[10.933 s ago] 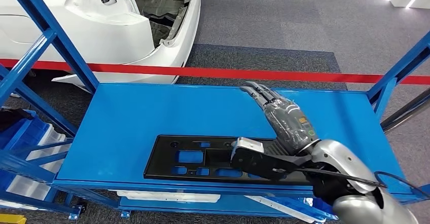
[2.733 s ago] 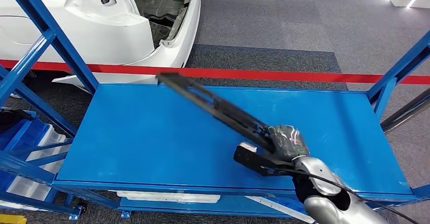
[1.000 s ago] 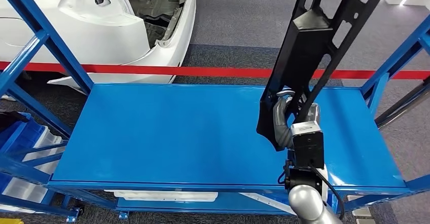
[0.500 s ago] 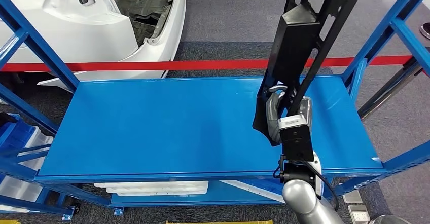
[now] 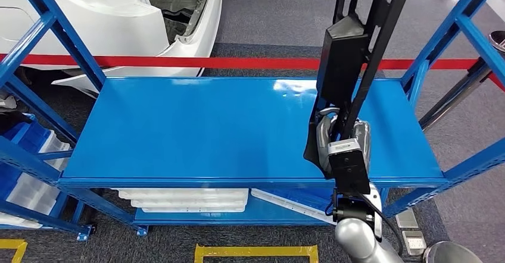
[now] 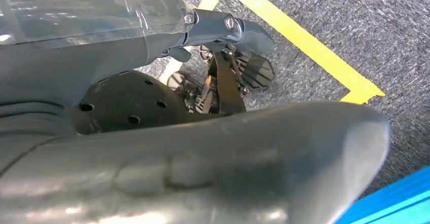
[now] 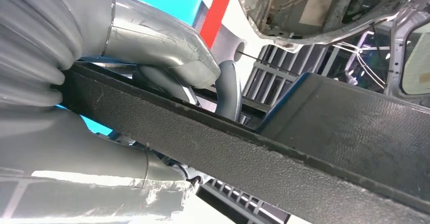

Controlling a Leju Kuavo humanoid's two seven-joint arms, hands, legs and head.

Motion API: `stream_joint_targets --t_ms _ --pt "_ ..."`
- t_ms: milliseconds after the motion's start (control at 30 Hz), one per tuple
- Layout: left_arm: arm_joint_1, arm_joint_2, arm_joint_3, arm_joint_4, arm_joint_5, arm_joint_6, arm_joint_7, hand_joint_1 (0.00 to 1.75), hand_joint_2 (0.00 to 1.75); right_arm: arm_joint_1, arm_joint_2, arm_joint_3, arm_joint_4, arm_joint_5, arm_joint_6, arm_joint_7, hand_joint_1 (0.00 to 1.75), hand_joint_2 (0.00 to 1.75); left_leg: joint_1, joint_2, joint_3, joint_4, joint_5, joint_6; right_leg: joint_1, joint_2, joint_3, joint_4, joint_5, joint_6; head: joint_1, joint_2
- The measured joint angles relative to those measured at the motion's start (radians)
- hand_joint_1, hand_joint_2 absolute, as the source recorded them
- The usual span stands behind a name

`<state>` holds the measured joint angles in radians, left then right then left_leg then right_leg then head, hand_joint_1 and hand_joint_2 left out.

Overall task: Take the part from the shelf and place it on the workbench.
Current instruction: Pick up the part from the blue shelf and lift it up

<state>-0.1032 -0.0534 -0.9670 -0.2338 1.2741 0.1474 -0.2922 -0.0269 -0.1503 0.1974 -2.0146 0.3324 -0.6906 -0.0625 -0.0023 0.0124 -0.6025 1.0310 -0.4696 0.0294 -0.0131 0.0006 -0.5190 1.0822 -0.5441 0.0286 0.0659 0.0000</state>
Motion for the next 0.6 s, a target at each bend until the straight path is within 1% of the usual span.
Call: stream_joint_targets --t_ms 33,67,133,167,200,233,267,300,333,367,400,433,467,500,533,567,600 --pt "0.0 0.0 0.0 0.0 0.0 -0.001 0.0 0.0 0.0 0.0 -0.002 0.0 -0.001 0.0 0.0 -0.001 1.75 1.75 -0.001 0.0 -0.006 0.006 0.004 -0.005 0.002 -0.001 0.022 -0.041 -0.006 -0.004 0.0 0.0" --pt "0.0 0.0 -0.001 0.0 0.0 -0.003 0.0 0.0 0.0 0.001 -0.004 0.0 -0.002 0.0 0.0 -0.003 1.75 1.75 -0.002 0.0 -0.01 0.008 0.01 -0.011 0.005 0.0 0.027 -0.058 -0.012 -0.008 0.0 0.0" --pt "0.001 0.001 -0.003 0.0 0.0 -0.007 0.0 0.0 0.0 0.004 -0.006 0.0 -0.003 0.0 0.0 -0.007 1.75 1.75 -0.002 -0.002 -0.015 0.007 0.023 -0.024 0.004 -0.001 0.017 -0.063 -0.002 -0.021 -0.001 0.0" --pt "0.001 0.002 -0.004 0.0 0.0 -0.008 0.0 0.0 0.0 0.006 -0.006 0.0 -0.004 0.0 0.0 -0.008 1.75 1.75 -0.003 -0.003 -0.022 0.013 0.015 -0.03 0.002 -0.002 0.009 -0.066 0.008 -0.03 -0.002 0.0" --pt "0.001 0.003 -0.005 0.001 0.001 -0.01 0.0 0.0 0.0 0.009 -0.006 0.0 -0.005 0.0 0.0 -0.008 1.75 1.75 -0.003 -0.005 -0.034 0.038 -0.012 -0.035 -0.001 -0.004 -0.002 -0.068 0.019 -0.038 -0.006 0.0" --pt "0.001 0.004 -0.005 0.001 0.001 -0.012 0.0 0.0 0.0 0.012 -0.006 0.0 -0.006 0.0 0.0 -0.009 1.75 1.75 -0.001 -0.006 -0.051 0.083 -0.056 -0.041 -0.004 -0.005 -0.014 -0.07 0.03 -0.044 -0.01 0.0" --pt "0.001 0.004 -0.006 0.001 0.001 -0.012 0.0 0.0 0.0 0.015 -0.007 0.001 -0.007 0.0 0.0 -0.009 1.75 1.75 0.002 -0.006 -0.07 0.143 -0.108 -0.045 -0.004 -0.005 -0.028 -0.069 0.041 -0.048 -0.015 0.0" --pt "0.001 0.004 -0.006 0.001 0.001 -0.013 0.0 0.0 0.0 0.019 -0.007 0.001 -0.008 0.0 0.0 -0.01 1.75 1.75 0.004 -0.006 -0.085 0.21 -0.151 -0.049 -0.004 -0.006 -0.042 -0.069 0.051 -0.05 -0.019 0.0" --pt "0.002 0.004 -0.006 0.001 0.001 -0.013 0.0 0.0 0.0 0.021 -0.007 0.001 -0.008 0.0 0.0 -0.01 1.75 1.75 0.006 -0.006 -0.091 0.262 -0.169 -0.052 -0.003 -0.006 -0.055 -0.067 0.061 -0.05 -0.02 0.0" --pt "0.001 0.004 -0.006 0.001 0.001 -0.013 0.0 0.0 0.0 0.024 -0.007 0.001 -0.008 0.0 0.0 -0.01 1.75 1.75 0.007 -0.006 -0.083 0.285 -0.162 -0.052 -0.003 -0.006 -0.069 -0.066 0.07 -0.048 -0.021 0.0" --pt "0.001 0.004 -0.006 0.001 0.001 -0.014 0.0 0.0 0.0 0.025 -0.007 0.001 -0.008 0.0 0.0 -0.011 1.75 1.75 0.008 -0.006 -0.057 0.274 -0.138 -0.051 -0.003 -0.006 -0.082 -0.063 0.08 -0.046 -0.021 0.0" --pt "0.0 0.004 -0.006 0.001 0.001 -0.014 0.0 0.0 0.0 0.026 -0.007 0.001 -0.009 0.0 0.0 -0.012 1.75 1.75 0.009 -0.006 -0.014 0.226 -0.108 -0.049 -0.003 -0.005 -0.095 -0.06 0.089 -0.044 -0.022 0.0" --pt "-0.001 0.004 -0.006 0.001 0.001 -0.014 0.0 0.0 0.0 0.028 -0.007 0.001 -0.009 0.0 0.0 -0.013 1.75 1.75 0.01 -0.008 0.042 0.154 -0.09 -0.047 -0.003 -0.005 -0.106 -0.057 0.096 -0.041 -0.022 0.0" --pt "-0.002 0.004 -0.006 0.001 0.001 -0.015 0.0 0.0 0.0 0.028 -0.007 0.001 -0.011 0.0 0.0 -0.014 1.75 1.75 0.009 -0.011 0.097 0.071 -0.087 -0.043 -0.002 -0.004 -0.114 -0.052 0.103 -0.036 -0.022 0.0" --pt "-0.004 0.004 -0.006 0.001 0.001 -0.016 0.0 0.0 0.0 0.029 -0.008 0.001 -0.013 0.0 0.0 -0.015 1.75 1.75 0.007 -0.013 0.136 0.009 -0.092 -0.039 -0.002 -0.004 -0.117 -0.051 0.11 -0.03 -0.021 0.0" --pt "-0.005 0.004 -0.006 0.001 0.001 -0.016 0.0 0.0 0.0 0.029 -0.008 0.001 -0.014 0.0 0.0 -0.016 1.75 1.75 0.005 -0.016 0.157 -0.029 -0.1 -0.035 -0.001 -0.004 -0.119 -0.051 0.118 -0.023 -0.02 0.0" --pt "-0.005 0.004 -0.006 0.001 0.001 -0.018 -0.001 0.0 0.0 0.03 -0.009 0.001 -0.015 0.0 0.0 -0.017 1.75 1.75 0.002 -0.017 0.161 -0.046 -0.101 -0.029 -0.002 -0.004 -0.119 -0.053 0.127 -0.015 -0.019 0.0"
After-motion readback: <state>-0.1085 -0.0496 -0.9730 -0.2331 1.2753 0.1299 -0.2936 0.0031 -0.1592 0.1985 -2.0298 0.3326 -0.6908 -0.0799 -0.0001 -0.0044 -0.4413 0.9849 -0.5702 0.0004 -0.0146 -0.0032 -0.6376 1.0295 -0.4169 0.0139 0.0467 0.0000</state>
